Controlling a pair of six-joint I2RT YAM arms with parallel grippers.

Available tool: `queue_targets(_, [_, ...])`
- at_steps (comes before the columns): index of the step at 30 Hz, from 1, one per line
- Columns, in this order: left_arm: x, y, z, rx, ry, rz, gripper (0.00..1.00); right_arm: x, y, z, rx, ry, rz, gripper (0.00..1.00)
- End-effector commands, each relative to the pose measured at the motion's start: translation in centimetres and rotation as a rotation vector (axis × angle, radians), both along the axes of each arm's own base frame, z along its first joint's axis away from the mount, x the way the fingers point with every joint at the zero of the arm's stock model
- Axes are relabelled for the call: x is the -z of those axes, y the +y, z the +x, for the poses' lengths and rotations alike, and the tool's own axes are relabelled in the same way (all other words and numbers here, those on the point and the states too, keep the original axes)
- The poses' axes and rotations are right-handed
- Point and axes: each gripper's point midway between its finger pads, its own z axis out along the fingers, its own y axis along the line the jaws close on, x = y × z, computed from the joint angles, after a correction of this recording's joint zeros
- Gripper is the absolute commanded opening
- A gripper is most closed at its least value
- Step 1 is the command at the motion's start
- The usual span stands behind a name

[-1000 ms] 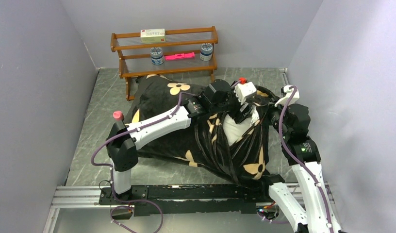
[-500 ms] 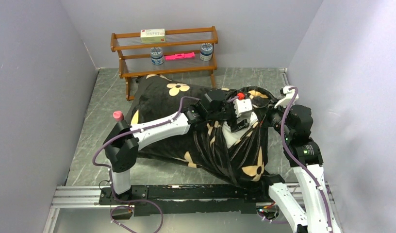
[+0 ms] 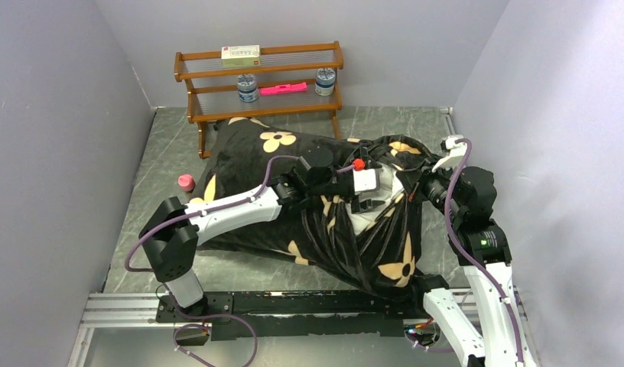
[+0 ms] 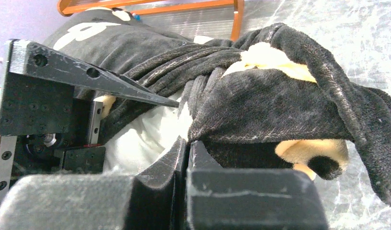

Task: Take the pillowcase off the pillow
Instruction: Remove the pillow from the pillowcase.

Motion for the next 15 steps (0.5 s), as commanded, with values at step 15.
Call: queue_targets(15, [0.7, -3.3, 2.0, 0.034, -0.04, 0.042, 0.96, -9.2, 0.9, -1.3, -0.065, -0.294, 0.031, 0.0])
